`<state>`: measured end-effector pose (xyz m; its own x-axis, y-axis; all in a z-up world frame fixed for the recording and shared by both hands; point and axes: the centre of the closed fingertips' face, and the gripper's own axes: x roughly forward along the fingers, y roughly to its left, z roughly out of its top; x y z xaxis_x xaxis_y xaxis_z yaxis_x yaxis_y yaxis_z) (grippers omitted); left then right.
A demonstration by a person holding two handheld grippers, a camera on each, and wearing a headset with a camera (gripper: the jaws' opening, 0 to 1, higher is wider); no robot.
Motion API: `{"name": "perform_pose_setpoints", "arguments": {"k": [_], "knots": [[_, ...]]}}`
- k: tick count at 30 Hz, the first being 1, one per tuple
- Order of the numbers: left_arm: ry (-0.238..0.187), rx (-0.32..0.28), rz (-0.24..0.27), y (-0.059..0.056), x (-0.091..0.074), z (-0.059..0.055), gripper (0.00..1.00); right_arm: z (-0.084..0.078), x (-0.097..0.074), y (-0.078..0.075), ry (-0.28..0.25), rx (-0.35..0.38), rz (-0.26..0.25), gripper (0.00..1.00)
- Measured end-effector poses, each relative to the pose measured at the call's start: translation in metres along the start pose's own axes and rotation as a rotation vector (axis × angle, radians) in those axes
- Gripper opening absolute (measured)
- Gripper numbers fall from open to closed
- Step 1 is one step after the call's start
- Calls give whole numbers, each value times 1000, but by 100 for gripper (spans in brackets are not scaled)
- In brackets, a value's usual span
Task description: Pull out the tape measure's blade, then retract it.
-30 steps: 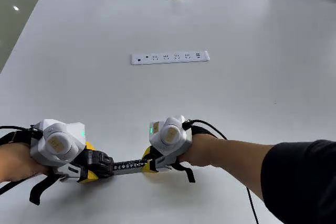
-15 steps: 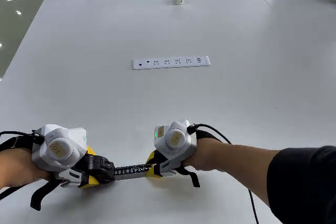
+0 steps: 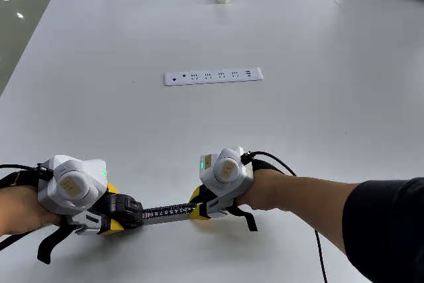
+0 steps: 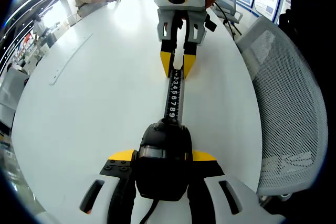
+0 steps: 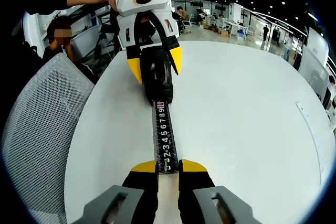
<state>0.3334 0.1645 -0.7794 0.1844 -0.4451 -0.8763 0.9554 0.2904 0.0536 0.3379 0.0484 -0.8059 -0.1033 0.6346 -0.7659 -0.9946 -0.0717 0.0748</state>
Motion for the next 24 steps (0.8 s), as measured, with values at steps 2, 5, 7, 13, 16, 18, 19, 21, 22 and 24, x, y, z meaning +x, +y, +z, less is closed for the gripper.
{"name": "perform_pose_setpoints", "arguments": {"k": [2,5,7,13,16,18,19,21,22,24], "knots": [[0,1,0,0,0,0,32,-1,-1,0,-1,-1,1,10],[0,-1,2,0,0,1,32,-3,-2,-2,-3,7,0,10],[0,-2,3,0,0,1,32,-4,-4,-2,-9,19,0,10],[-1,-3,3,-1,-1,1,32,-7,-7,-1,-12,25,2,10],[0,-3,5,-1,-1,1,32,-9,-9,-1,-11,26,2,10],[0,-2,6,-1,-1,1,32,-10,-10,-1,-10,28,3,10],[0,-2,6,-1,-1,1,32,-11,-11,-1,-11,29,2,10],[0,-2,6,-1,-1,1,32,-12,-12,-1,-9,30,1,10],[0,-2,6,-2,-2,1,32,-13,-12,-2,-7,30,1,10],[0,-3,5,-2,-2,2,32,-14,-13,-2,-6,31,0,10]]}}
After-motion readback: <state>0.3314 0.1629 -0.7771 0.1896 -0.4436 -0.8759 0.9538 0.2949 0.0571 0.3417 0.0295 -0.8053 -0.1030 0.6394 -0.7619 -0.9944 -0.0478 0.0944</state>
